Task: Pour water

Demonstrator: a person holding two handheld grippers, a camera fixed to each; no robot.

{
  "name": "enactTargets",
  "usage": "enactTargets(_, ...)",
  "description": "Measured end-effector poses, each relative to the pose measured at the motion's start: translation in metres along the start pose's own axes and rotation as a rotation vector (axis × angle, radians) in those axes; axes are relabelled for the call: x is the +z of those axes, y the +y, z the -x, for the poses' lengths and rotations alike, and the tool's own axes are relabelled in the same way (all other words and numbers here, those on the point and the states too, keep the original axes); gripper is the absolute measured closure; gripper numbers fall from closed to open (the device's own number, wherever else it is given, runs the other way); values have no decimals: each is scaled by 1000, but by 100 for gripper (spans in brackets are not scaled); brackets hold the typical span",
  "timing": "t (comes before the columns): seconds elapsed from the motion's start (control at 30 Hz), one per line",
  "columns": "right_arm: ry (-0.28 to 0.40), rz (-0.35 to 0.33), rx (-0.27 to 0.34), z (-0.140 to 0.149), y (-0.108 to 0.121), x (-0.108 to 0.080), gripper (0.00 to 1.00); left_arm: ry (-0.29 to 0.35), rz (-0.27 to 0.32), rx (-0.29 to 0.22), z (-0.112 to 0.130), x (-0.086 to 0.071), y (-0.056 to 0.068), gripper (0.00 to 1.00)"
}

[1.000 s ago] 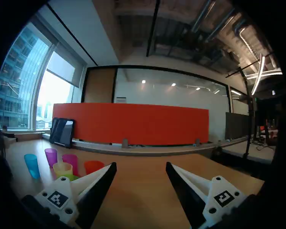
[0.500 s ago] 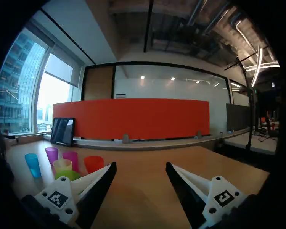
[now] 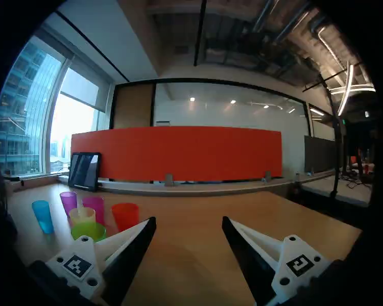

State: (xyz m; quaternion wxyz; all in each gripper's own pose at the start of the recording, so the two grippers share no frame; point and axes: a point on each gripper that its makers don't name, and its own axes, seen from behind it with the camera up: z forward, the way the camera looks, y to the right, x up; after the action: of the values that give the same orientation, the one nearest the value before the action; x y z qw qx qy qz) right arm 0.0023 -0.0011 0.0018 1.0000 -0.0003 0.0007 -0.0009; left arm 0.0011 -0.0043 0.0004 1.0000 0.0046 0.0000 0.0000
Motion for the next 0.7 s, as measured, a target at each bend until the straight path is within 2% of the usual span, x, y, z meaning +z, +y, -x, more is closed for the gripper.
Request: enactTargets(0.7,-1,-5,2,0,-1,-2,0,0,0,0,0,0,-1,3)
